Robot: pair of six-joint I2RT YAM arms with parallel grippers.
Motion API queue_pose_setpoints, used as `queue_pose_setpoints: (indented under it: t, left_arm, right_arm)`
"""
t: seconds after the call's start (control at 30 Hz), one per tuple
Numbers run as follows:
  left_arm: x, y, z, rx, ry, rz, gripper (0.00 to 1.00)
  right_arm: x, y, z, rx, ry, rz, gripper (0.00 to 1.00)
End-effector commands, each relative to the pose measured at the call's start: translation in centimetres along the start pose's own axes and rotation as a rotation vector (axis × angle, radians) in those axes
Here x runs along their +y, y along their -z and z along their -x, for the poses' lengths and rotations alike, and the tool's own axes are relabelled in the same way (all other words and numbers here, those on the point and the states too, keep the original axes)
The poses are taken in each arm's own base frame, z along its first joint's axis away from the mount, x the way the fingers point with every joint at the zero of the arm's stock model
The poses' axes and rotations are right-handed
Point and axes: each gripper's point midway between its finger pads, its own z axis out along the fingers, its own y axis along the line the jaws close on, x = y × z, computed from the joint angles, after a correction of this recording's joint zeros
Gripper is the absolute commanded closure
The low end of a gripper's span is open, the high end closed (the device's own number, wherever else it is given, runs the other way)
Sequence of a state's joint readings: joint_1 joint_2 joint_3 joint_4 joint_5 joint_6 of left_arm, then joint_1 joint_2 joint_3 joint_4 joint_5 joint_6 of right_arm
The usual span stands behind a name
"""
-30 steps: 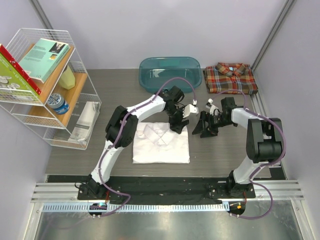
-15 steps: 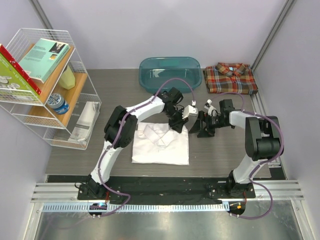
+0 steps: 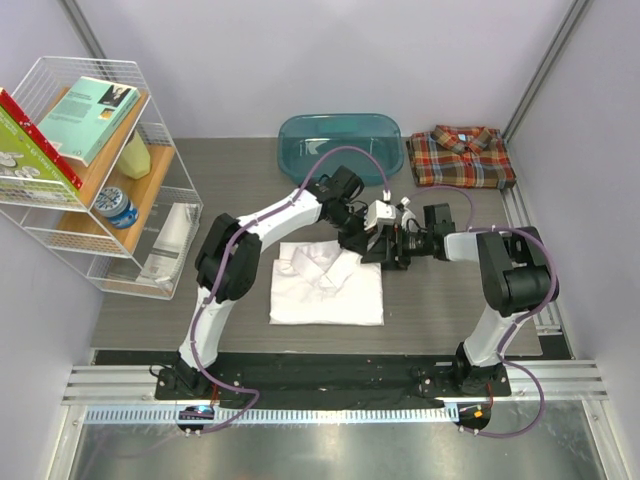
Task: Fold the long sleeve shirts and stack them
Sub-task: Neatly place the folded shirt to the corner
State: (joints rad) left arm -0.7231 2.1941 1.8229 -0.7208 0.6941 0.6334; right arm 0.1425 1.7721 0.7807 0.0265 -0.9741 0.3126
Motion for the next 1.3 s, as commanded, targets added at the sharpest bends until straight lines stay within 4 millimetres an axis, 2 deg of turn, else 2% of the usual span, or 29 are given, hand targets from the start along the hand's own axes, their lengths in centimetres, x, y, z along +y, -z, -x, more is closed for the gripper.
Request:
queue_pose_setpoints:
  t: [0.0, 0.2, 0.4, 0.5, 0.63, 0.7, 0.77, 0.8, 0.83, 0.9, 0.93, 0.97, 1.0, 1.03, 1.07, 1.1, 1.13, 1.2, 1.23, 1.27]
  left_arm:
    - [0.8, 2.4, 3.5, -0.104, -0.055, 0.055, 0.87]
    - [2.1, 3.0, 4.0, -0.143, -0.039, 0.090, 0.88]
    - [3.9, 3.5, 3.6, -0.156, -0.020, 0.160, 0.88]
    - [4.5, 3.6, 3.4, -0.163, 0.008, 0.182, 0.88]
    - [5.0, 3.8, 3.5, -0.182, 0.040, 0.200, 0.88]
    - [5.4, 3.7, 3.4, -0.187, 0.051, 0.215, 0.87]
    - [5.8, 3.7, 3.6, -0.202, 0.056, 0.227, 0.85]
    - [6.1, 3.6, 3.5, -0.203, 0.067, 0.236, 0.84]
    - [6.3, 3.7, 3.8, -0.209, 0.070, 0.243, 0.82]
    - [6.5, 4.2, 4.0, -0.214, 0.097, 0.257, 0.58]
    - [6.8, 4.4, 4.0, -0.208, 0.110, 0.280, 0.50]
    - [6.9, 4.9, 4.1, -0.208, 0.123, 0.297, 0.38]
    - [6.9, 5.4, 4.2, -0.206, 0.138, 0.309, 0.33]
    - [6.7, 6.5, 4.5, -0.209, 0.141, 0.329, 0.29]
    - [6.9, 7.1, 4.0, -0.191, 0.155, 0.361, 0.17]
    - [7.1, 7.8, 3.8, -0.179, 0.157, 0.393, 0.10]
    - [6.8, 8.8, 3.6, -0.171, 0.157, 0.424, 0.01]
    - [8.3, 10.4, 1.8, -0.119, 0.178, 0.551, 0.00]
    - [9.1, 11.7, 1.3, -0.122, 0.187, 0.590, 0.00]
    - [9.4, 12.1, 0.9, -0.126, 0.195, 0.587, 0.00]
  right_arm:
    - [-3.0, -1.4, -1.1, -0.048, -0.059, -0.070, 0.16]
    - [-3.3, -2.2, -1.5, -0.040, -0.132, -0.029, 0.30]
    - [-3.3, -2.6, -1.9, -0.023, -0.212, -0.001, 0.32]
    - [-3.4, -2.7, -1.6, -0.042, -0.229, 0.003, 0.36]
    - [-3.6, -2.8, 0.0, -0.088, -0.240, 0.018, 0.42]
    - [-3.6, -3.0, 0.7, -0.110, -0.252, 0.029, 0.48]
    - [-3.2, -3.1, 2.1, -0.157, -0.234, 0.052, 0.58]
    - [-3.1, -3.1, 2.5, -0.165, -0.228, 0.059, 0.74]
    - [-2.7, -3.0, 3.1, -0.180, -0.208, 0.065, 0.83]
    - [-2.9, -2.6, 3.2, -0.177, -0.157, 0.029, 0.99]
    - [-3.0, -1.9, 2.6, -0.137, -0.177, -0.023, 0.99]
    - [-3.8, -1.2, 2.9, -0.144, -0.166, -0.082, 0.99]
    - [-4.2, -0.5, 3.0, -0.138, -0.095, -0.116, 0.99]
    - [-4.0, 0.8, 2.8, -0.121, -0.105, -0.159, 0.99]
    - [-4.5, 1.8, 3.0, -0.125, -0.099, -0.201, 0.99]
    - [-5.4, 3.5, 4.1, -0.147, -0.043, -0.254, 0.99]
    - [-5.6, 4.6, 3.0, -0.103, -0.079, -0.309, 0.99]
    - [-6.5, 7.9, 4.3, -0.133, -0.035, -0.402, 0.99]
    - [-6.8, 8.8, 4.7, -0.140, -0.016, -0.437, 0.99]
    - [-6.7, 9.6, 5.2, -0.149, 0.010, -0.458, 0.99]
